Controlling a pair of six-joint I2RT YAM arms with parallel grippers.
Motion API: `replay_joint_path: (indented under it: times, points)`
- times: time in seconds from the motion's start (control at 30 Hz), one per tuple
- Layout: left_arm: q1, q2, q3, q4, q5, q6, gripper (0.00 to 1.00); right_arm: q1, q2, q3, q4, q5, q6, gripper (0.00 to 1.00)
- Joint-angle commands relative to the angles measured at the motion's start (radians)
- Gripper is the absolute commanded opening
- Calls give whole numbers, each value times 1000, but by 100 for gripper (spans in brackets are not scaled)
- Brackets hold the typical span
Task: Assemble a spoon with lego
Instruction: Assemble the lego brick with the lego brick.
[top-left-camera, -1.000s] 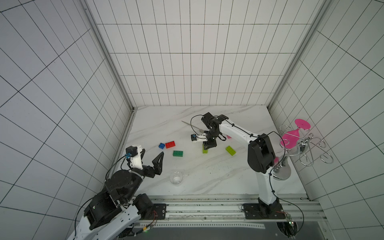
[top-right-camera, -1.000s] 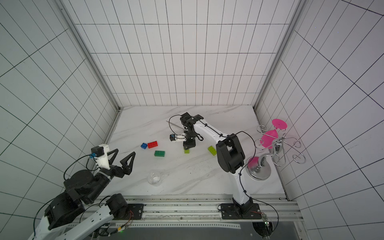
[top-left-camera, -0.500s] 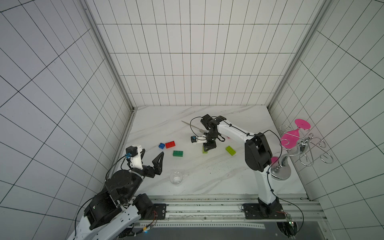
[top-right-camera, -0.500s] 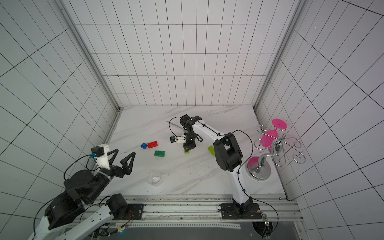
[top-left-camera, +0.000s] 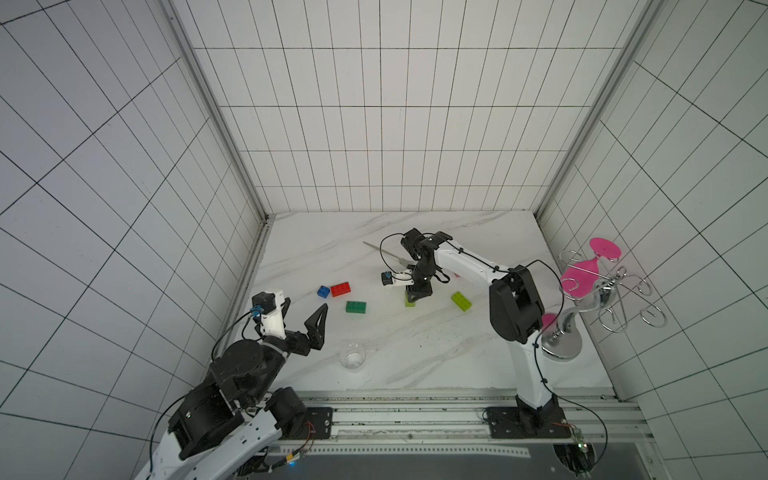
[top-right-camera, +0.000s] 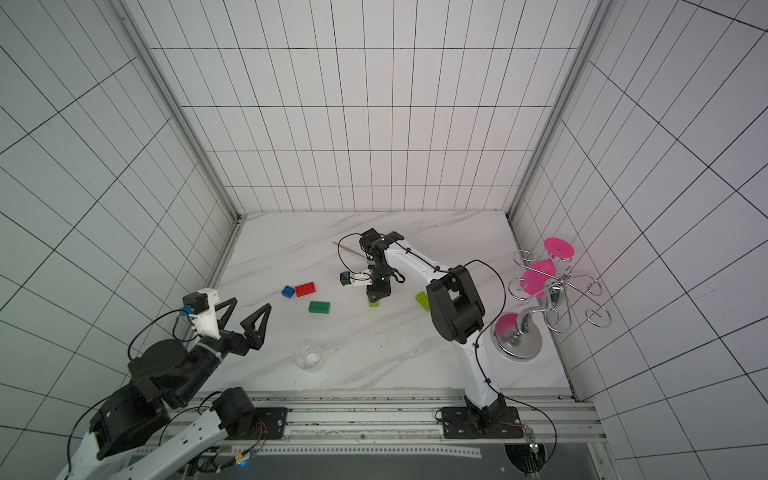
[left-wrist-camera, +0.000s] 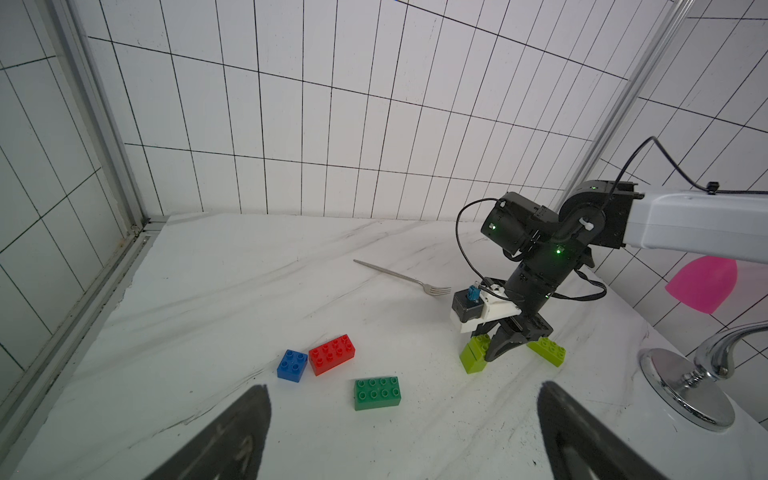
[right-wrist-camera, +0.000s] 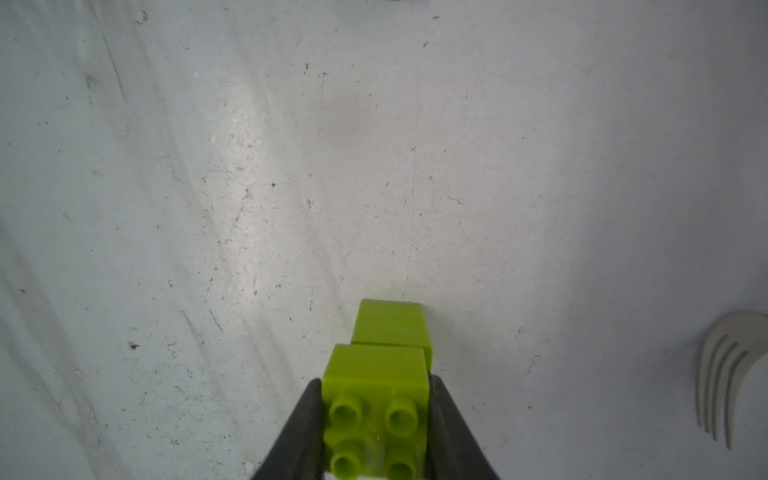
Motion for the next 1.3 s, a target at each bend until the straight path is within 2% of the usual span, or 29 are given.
replay_joint_path:
  times: [0.0,0.17,0.47,1.27]
  points:
    - [-3,2,-6,22,-9,10,98,-3,48,10,-4,31,10,32]
    - [-3,1,-8,25,-8,13,98,0,-14,8,15,-19,20,32]
    - [-3,7,-8,27,-7,13,98,1,-60,22,5,-12,15,33]
    - [-3,7,-9,28,-3,14,98,-2,55,28,-26,30,-12,33]
